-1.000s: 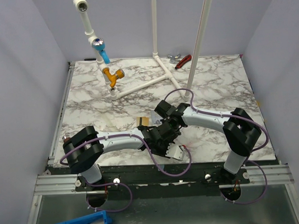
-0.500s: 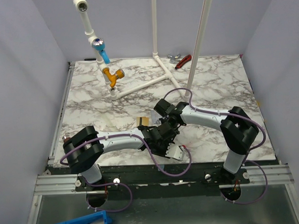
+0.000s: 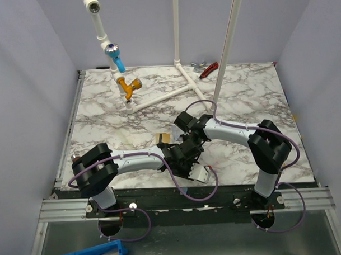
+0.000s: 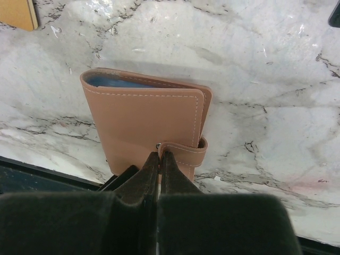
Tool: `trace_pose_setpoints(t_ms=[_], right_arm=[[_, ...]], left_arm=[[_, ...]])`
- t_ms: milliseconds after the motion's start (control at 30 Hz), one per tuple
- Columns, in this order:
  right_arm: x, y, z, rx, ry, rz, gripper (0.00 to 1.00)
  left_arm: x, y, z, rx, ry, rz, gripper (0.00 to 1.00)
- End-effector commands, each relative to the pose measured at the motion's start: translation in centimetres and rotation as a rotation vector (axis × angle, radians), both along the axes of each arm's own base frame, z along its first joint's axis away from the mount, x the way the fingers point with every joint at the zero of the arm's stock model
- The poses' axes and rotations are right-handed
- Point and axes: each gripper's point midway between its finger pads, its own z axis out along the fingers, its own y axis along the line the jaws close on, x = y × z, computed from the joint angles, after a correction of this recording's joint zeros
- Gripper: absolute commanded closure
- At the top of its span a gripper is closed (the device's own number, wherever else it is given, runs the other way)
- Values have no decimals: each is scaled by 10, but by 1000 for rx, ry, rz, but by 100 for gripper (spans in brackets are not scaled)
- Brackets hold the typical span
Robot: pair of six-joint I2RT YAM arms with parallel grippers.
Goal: Put the credit cards into the card holder
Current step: Close the card holder at the center of the board.
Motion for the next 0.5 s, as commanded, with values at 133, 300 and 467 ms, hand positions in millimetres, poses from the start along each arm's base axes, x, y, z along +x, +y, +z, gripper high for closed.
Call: trace_pose_setpoints(t_ms=[133,300,467], right_arm=[[-6,0,-33,-68,72,59,99],[-6,0,-44,-96,99,83,99],[-11,-5,-56,-120,125,88,99]], left_arm=[[-8,2,-3,12,19,-43,68],[-5,1,1,6,5,-44,68],[-6,2,6,-5,2,-46,68]])
